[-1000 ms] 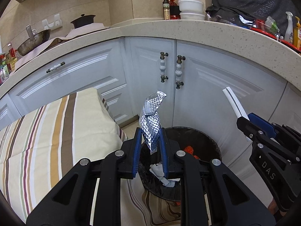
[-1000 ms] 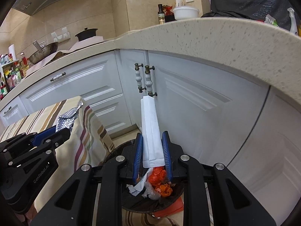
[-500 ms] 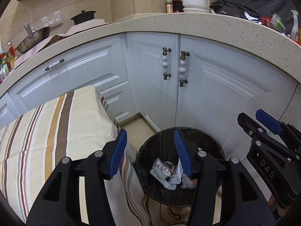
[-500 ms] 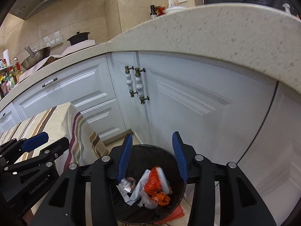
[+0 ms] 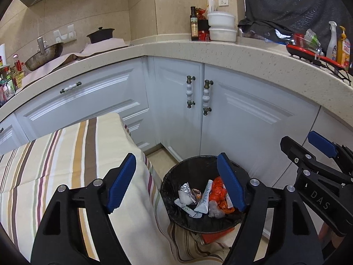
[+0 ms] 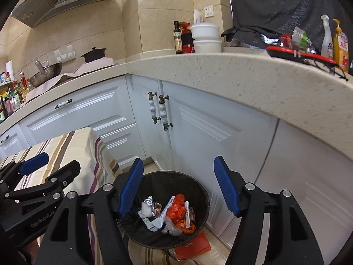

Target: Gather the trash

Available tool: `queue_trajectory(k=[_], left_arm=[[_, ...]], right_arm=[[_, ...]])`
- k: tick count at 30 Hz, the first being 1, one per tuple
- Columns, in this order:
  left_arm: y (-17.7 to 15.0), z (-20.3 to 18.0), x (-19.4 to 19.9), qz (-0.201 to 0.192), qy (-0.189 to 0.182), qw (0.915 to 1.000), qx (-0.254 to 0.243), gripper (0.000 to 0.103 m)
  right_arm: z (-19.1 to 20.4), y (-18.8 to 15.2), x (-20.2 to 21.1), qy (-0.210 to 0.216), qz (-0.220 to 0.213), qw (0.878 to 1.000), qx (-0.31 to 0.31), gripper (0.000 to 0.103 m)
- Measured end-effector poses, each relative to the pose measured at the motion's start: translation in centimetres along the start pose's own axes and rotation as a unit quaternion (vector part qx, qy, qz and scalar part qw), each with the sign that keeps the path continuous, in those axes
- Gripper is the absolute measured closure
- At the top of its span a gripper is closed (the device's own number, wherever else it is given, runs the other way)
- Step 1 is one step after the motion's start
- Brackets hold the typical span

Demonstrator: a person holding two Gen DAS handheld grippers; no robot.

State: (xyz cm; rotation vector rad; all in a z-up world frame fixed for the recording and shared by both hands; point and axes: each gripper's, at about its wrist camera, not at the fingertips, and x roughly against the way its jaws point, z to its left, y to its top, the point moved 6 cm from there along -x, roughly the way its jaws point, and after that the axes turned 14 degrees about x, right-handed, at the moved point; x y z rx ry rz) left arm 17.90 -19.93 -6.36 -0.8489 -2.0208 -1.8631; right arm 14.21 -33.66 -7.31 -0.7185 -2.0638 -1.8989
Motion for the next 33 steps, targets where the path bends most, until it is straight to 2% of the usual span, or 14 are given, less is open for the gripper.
queue_trajectory(k=[3,22,27,33], left_arm=[[0.0,0.4,1.4,-0.008,-0.003,1.0000,0.002,0.023],[-3.0,4.7,11.2,-0.047,-0.016,0.9988,0.002,0.021],[-4.0,6.3,13.5,-0.058,-0.015,0.9981,0.013,0.016],[-5.1,7.6,15.6,-0.068,-0.014,0.9974,0.018,0.015]], right_arm=[[0.3,0.0,1.4,-0.003,-0.004,1.000,0.005,0.035],[3.8,-2.0,11.1,-0.021,-0.032,0.999,0.032,0.023],[4.8,-3.1,13.3,-0.026,-0.039,0.998,0.042,0.022],[5.4,-4.3,15.5,-0.028,-0.051,0.997,0.041,0.020]])
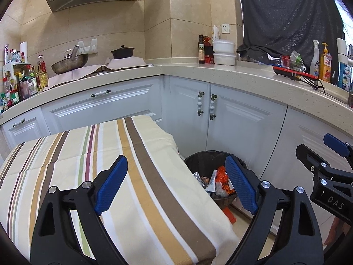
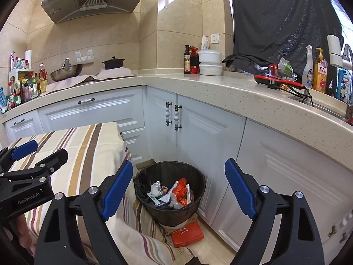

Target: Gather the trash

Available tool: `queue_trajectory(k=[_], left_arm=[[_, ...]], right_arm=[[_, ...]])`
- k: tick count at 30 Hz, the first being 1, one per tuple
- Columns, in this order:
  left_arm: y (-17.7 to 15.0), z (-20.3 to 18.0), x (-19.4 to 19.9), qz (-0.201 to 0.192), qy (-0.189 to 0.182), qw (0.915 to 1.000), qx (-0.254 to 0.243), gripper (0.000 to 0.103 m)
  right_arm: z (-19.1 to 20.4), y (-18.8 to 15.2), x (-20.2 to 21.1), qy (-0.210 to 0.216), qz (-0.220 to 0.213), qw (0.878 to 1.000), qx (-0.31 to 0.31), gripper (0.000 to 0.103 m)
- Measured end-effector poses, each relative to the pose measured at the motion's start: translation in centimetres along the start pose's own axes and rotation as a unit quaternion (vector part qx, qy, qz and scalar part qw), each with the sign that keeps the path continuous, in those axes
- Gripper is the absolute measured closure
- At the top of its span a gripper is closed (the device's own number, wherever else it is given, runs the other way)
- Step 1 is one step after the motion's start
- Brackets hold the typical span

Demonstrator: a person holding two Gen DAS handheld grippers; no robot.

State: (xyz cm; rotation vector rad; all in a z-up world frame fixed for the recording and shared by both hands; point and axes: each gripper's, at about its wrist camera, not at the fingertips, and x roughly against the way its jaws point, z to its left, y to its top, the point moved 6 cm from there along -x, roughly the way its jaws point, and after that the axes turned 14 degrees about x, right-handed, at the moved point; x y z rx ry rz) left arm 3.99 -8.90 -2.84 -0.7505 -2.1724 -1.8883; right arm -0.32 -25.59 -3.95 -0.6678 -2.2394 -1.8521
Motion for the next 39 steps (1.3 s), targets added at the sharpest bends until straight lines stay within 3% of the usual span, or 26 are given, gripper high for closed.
queue_trajectory(k=[9,39], left_arm=[[-1.0,0.5,1.8,-0.002,-0.004,1.0000,0.004,0.014],[-1.3,0.8,2.0,-0.002,-0.003,1.0000,0.006,0.014]], right_arm=[[0.6,-1.1,1.4,-0.001,-0.003,1.000,0.003,0.019],[0.7,-1.1,2.0,-0.007,-0.009,1.000,0.006,0.019]])
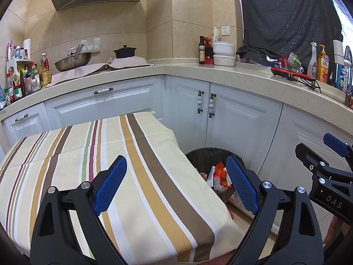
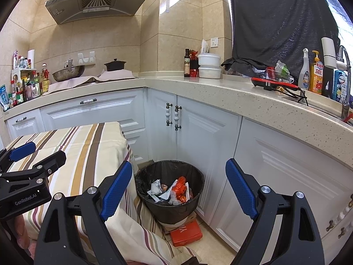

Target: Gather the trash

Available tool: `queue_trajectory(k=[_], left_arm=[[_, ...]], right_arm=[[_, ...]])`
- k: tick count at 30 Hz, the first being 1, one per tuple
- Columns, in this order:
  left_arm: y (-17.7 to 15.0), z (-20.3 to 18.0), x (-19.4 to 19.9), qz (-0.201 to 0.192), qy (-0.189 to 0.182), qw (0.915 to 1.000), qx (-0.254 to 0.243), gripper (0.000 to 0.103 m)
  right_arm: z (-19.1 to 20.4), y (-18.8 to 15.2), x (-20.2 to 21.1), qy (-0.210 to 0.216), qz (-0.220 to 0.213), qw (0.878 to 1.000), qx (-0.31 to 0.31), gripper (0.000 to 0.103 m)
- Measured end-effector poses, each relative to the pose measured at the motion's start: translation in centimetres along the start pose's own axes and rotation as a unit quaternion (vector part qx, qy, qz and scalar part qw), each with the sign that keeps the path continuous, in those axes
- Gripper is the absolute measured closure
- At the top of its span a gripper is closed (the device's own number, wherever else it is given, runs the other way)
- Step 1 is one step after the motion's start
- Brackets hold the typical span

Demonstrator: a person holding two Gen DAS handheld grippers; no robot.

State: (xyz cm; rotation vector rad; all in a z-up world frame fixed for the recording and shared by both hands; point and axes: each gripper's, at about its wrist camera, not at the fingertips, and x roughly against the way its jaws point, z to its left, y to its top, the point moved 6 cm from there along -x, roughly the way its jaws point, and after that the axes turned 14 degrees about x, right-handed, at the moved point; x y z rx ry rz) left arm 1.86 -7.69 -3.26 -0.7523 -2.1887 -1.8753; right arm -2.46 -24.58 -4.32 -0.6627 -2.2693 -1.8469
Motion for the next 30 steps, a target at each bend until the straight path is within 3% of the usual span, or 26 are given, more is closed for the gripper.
queue_trajectory(k=[30], left_arm=[[-0.20,-0.25,0.04,0.003,0.000,1.0000,0.001,0.014]], right_arm=[[-0.30,-0.05,0.18,0.000,0.000,1.000,0.001,0.019]])
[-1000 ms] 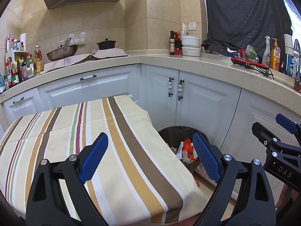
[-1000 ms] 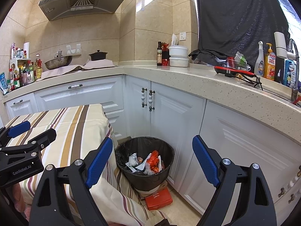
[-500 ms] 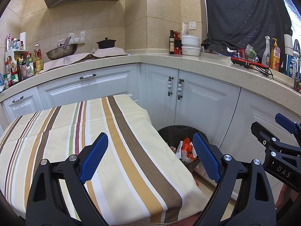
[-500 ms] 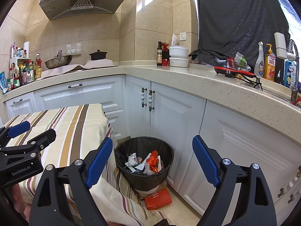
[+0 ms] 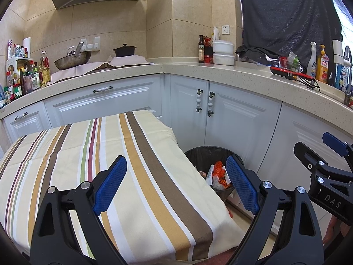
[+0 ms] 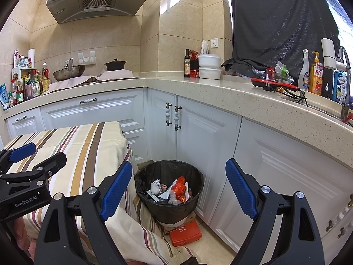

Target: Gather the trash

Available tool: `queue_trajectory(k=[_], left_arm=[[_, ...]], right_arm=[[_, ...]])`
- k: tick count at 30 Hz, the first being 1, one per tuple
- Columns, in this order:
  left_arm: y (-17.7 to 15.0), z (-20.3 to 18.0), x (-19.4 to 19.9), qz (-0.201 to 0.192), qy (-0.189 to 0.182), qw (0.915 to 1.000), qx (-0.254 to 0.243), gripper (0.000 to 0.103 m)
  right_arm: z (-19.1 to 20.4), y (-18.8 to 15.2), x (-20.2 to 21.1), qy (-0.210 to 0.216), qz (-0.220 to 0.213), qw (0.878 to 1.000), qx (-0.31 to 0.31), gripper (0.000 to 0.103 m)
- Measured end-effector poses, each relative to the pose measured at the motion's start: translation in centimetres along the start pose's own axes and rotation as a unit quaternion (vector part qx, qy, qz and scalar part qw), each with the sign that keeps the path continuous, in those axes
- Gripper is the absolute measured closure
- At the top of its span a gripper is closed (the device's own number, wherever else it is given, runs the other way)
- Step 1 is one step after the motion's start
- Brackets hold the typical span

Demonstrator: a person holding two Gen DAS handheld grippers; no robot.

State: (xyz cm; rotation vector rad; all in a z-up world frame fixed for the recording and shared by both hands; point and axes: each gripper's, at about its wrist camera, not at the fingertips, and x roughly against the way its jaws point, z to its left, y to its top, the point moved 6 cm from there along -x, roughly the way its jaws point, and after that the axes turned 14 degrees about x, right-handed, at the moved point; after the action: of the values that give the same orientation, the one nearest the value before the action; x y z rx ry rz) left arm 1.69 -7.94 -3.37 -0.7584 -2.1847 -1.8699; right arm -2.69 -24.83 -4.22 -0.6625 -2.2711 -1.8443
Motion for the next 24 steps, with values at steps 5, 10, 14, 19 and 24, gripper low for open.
queue_trajectory(k=[5,10,14,19,24], left_arm=[[0.00,-0.01,0.00,0.000,0.000,1.0000,0.000,0.014],[-0.06,-0.13,-0.05,0.001,0.000,1.0000,0.000,0.014],[-0.13,-0.13,-0.02,0.001,0.000,1.0000,0.000,0.014],[-0.35,-0.19,0.05,0.003,0.000,1.0000,0.001,0.014],[-0.61,-0.07,0.11,0.006,0.001,1.0000,0.005,0.014]], right_arm=[[-0.02,-0.01,-0.01,0.000,0.000,1.000,0.000,0.019],[-0.04,-0.03,-0.05,0.000,0.000,1.000,0.000,0.019],[0.00,-0.04,-0.03,0.001,0.000,1.000,0.000,0.019],[0.02,-0.10,0.00,0.001,0.000,1.000,0.001,0.019],[0.00,-0.11,0.00,0.001,0.000,1.000,0.001,0.019]])
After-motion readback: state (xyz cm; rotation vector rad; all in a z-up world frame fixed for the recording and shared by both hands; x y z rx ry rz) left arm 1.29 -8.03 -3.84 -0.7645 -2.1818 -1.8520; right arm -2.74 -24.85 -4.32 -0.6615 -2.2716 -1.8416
